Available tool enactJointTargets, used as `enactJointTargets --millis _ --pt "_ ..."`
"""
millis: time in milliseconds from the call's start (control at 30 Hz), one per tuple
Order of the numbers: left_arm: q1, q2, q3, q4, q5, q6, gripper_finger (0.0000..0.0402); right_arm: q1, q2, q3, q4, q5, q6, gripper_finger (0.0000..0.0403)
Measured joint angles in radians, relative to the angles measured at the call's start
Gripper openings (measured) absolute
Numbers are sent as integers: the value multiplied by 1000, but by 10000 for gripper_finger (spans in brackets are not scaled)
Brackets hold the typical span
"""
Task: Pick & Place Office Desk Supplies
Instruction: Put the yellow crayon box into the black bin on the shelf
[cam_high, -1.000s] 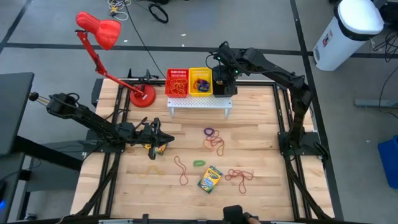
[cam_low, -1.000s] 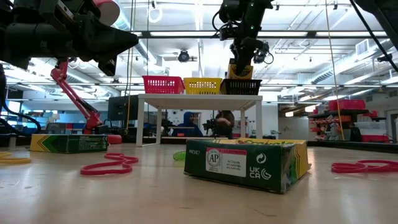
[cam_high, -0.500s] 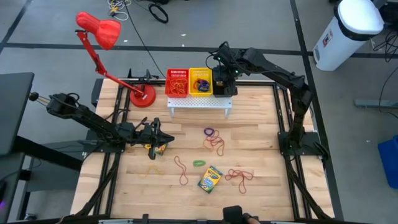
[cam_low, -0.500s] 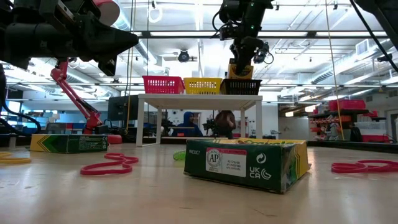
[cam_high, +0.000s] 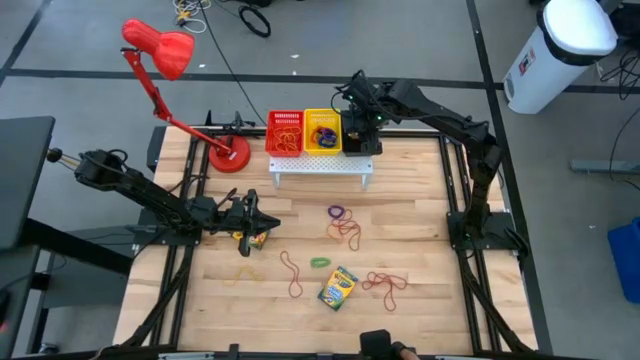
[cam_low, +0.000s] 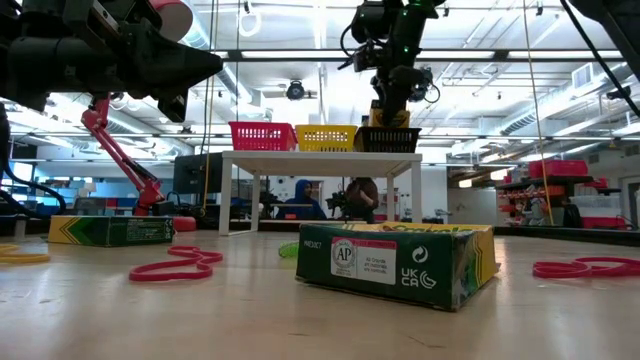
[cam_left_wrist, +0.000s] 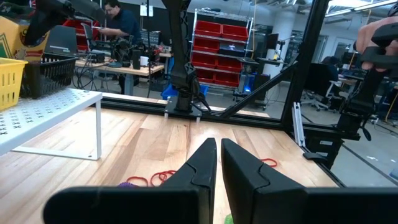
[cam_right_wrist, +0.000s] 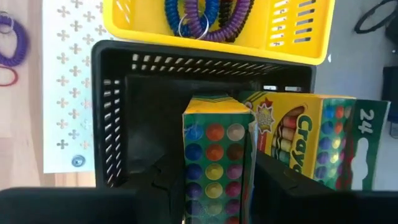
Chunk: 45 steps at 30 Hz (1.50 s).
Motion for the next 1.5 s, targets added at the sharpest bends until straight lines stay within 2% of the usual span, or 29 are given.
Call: enactJointTargets --millis 767,1267,1367,1500 --pt "0 0 0 0 0 0 29 0 -1 -20 49 83 -4 132" --pt "0 0 0 0 0 0 29 0 -2 -20 50 83 0 132" --pt "0 0 0 0 0 0 29 0 -2 -20 54 85 0 147" --pt "0 0 0 0 0 0 29 0 -3 -19 63 102 6 195"
